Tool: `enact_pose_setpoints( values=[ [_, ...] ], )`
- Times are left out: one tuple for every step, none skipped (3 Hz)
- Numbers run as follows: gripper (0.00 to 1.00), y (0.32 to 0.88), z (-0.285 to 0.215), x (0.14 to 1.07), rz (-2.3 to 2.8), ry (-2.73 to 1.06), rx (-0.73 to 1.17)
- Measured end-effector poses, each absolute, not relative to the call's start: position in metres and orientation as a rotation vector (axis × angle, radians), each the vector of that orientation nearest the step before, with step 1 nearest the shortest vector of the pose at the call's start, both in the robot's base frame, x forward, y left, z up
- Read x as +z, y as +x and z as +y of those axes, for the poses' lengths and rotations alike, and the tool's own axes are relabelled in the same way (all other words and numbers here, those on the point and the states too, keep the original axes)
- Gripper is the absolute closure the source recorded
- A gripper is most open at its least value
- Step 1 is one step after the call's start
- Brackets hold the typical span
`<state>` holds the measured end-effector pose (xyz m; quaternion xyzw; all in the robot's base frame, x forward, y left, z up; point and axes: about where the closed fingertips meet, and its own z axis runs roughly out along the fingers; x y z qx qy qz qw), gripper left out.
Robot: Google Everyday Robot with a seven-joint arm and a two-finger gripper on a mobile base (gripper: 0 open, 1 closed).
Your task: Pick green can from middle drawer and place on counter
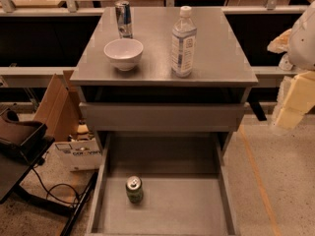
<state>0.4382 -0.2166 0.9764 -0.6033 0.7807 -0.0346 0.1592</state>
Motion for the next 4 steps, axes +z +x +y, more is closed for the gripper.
enact_pose_setpoints(
  values=[
    [0.0,0.438,-0.217,0.976,2.231,-1.724,-0.099],
    [0.0,0.442,-0.216,0.972,2.207,-1.69,-0.079],
    [0.0,0.439,-0.221,0.89,2.12,-1.644,0.144],
    [0.0,0.444,-0.219,0.831,1.986,-1.527,0.305]
  ],
)
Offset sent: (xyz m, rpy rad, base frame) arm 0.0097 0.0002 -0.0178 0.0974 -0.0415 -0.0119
